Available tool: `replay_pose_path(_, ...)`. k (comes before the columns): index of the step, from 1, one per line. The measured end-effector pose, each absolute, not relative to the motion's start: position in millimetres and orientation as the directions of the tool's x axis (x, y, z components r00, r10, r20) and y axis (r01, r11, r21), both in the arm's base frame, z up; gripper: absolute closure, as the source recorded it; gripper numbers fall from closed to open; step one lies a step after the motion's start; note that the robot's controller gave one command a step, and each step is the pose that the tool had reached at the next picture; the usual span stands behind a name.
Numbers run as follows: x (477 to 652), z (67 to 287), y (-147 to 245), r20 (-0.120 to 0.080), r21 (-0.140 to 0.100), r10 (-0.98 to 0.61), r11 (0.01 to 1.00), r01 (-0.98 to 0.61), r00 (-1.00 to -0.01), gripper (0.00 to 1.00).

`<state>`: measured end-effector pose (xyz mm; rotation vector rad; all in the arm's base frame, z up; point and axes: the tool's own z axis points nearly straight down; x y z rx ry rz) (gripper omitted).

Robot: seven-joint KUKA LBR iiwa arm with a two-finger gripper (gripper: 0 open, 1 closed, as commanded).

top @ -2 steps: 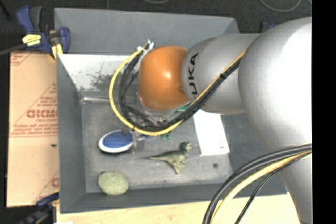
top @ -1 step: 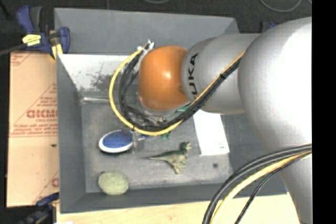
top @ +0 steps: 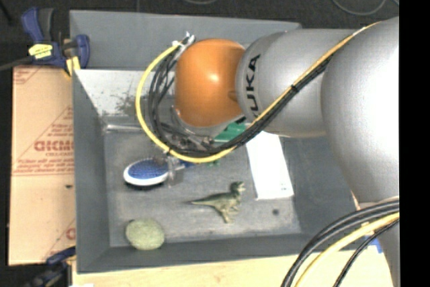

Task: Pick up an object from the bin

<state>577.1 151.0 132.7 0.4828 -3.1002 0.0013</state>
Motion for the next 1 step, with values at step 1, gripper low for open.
replay_pose_path(1, 576.5, 191.3, 137.4, 0.0, 0.001, -0.297, 0.955, -0.297, -0.955, 1.0)
